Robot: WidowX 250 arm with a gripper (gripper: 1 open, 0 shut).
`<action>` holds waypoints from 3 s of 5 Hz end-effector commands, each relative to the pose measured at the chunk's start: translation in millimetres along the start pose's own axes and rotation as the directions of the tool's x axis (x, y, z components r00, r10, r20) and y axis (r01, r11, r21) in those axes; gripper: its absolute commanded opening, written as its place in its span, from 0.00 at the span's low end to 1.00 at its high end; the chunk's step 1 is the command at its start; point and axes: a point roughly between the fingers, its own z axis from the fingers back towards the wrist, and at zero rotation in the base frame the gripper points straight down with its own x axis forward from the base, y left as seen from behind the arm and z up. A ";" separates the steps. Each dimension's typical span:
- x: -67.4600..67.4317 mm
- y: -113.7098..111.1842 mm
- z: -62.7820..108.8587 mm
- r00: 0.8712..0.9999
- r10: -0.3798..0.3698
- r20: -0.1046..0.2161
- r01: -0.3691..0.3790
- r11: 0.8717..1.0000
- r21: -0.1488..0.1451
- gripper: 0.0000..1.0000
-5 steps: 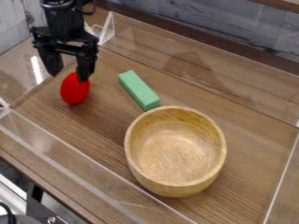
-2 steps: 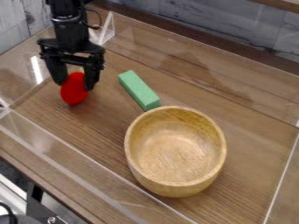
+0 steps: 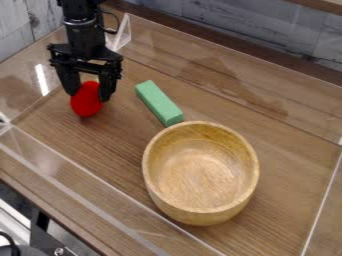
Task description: Move the red fruit to the right side of the table
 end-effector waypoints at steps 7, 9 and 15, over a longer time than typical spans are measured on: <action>13.2 10.4 8.6 1.000 0.014 0.011 -0.014 1.000 -0.020 1.00; 14.4 9.8 4.1 1.000 0.017 0.002 -0.017 1.000 -0.022 0.00; 52.8 -205.1 64.0 0.997 -0.039 0.070 0.045 0.994 -0.098 0.00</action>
